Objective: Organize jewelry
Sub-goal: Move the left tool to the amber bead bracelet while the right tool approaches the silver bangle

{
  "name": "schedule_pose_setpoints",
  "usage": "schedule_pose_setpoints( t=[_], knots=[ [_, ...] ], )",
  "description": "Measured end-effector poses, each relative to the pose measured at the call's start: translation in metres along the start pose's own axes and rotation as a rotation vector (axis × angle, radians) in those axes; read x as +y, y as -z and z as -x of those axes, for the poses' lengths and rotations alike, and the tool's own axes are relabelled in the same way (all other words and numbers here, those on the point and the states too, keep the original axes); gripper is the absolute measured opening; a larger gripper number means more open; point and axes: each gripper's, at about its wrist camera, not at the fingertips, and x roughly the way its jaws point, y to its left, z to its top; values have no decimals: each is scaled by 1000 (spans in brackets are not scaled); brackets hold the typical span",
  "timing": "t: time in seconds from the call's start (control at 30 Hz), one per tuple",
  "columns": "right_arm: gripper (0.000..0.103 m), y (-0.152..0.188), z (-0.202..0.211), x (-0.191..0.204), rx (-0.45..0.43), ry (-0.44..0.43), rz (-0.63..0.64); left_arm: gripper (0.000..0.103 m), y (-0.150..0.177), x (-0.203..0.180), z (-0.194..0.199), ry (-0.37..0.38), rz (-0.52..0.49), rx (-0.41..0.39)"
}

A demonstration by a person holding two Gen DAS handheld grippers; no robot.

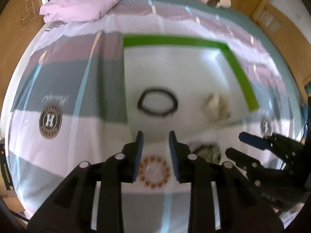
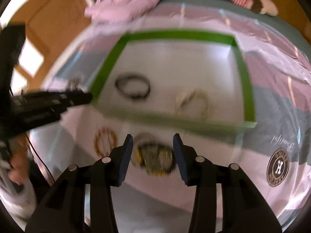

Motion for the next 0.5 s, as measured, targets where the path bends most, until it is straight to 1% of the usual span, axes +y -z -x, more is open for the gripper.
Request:
schedule_pose_setpoints(
  t=[0.07,0.13,0.23,0.27,0.3,0.33,0.4,0.47,0.5],
  knots=[
    [31,5,-18,-2,46,6,-27,29,9,3,-10,-1,0,39],
    [31,5,-28,4,48,-5,-15,29,14,5,-24,-6,1,86],
    [31,7,-38,12,59,13,11,30,15,6,-36,-15,6,113],
    [31,8,-41,12,69,19,16,34,16,5,-38,-17,3,116],
    [27,8,-42,13,74,26,23,37,16,5,-39,-21,-1,116],
    [20,8,-41,13,85,52,28,41,16,4,-39,-27,-3,115],
    [10,8,-37,10,102,53,22,42,17,2,-39,-36,-16,111],
    [0,7,-28,8,89,79,24,42,17,1,-40,-41,-27,113],
    [0,5,-22,6,69,68,15,42,18,0,-42,-44,-31,118]
  ],
)
